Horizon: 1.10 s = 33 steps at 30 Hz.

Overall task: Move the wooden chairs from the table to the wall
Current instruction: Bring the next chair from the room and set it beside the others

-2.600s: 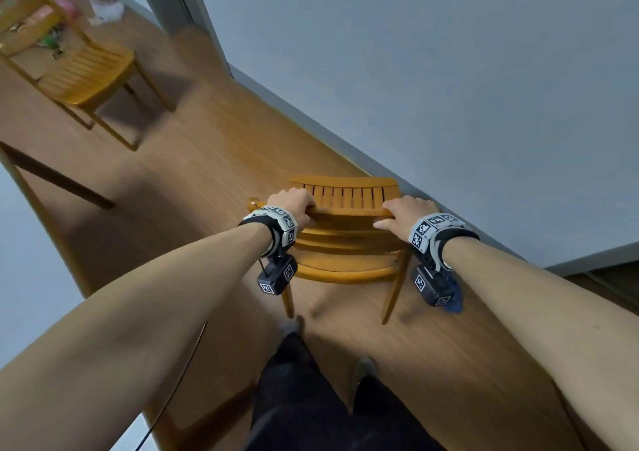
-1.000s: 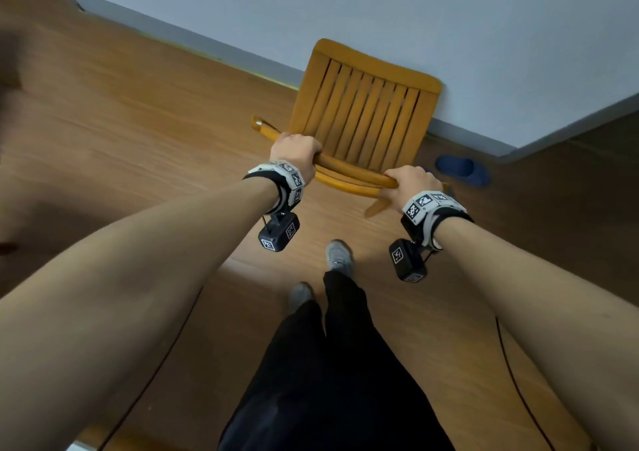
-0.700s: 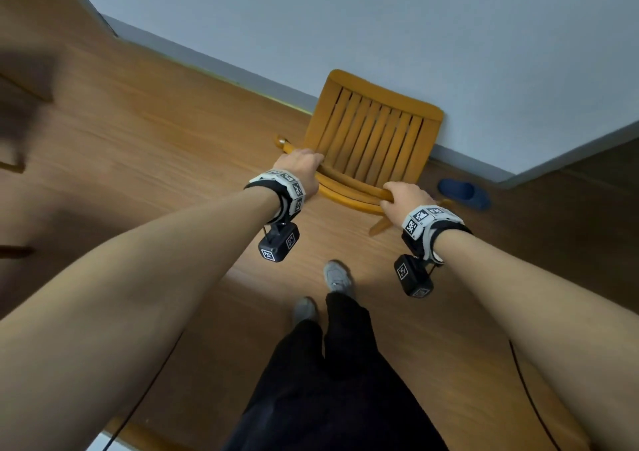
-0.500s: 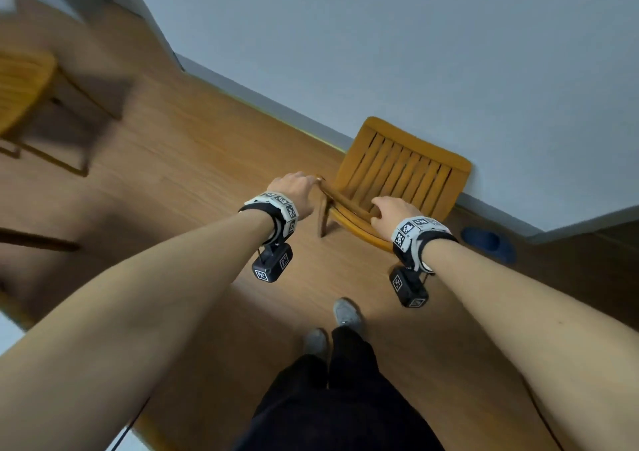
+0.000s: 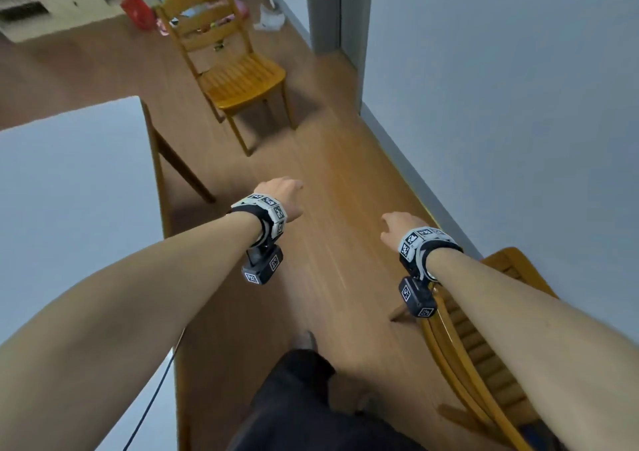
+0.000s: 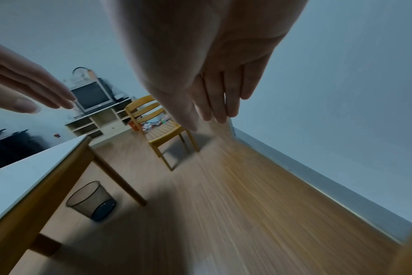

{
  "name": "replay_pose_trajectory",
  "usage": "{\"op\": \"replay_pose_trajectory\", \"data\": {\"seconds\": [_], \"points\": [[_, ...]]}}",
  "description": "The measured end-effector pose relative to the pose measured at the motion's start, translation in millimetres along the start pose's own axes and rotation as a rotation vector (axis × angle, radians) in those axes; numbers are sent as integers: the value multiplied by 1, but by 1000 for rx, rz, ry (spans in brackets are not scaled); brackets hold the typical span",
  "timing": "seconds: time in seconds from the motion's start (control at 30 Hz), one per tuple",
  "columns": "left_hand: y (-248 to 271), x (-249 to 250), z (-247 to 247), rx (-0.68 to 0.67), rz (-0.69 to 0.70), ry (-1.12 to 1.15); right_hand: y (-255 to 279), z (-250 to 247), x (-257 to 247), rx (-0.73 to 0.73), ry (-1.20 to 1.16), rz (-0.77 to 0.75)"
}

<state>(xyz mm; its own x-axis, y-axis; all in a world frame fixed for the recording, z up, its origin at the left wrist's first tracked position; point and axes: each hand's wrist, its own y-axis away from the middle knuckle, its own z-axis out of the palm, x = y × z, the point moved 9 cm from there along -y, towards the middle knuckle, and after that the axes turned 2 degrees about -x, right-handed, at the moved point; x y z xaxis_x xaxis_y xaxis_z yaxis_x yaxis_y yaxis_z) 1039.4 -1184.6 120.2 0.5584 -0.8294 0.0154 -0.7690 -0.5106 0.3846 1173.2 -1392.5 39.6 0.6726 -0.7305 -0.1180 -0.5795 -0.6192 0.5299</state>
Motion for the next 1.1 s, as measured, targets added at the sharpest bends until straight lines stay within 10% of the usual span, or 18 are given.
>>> {"op": "replay_pose_trajectory", "data": {"seconds": [1.1], "points": [[-459, -587, -241, 62, -469, 241, -637, -403, -527, 25, 255, -412]]}}
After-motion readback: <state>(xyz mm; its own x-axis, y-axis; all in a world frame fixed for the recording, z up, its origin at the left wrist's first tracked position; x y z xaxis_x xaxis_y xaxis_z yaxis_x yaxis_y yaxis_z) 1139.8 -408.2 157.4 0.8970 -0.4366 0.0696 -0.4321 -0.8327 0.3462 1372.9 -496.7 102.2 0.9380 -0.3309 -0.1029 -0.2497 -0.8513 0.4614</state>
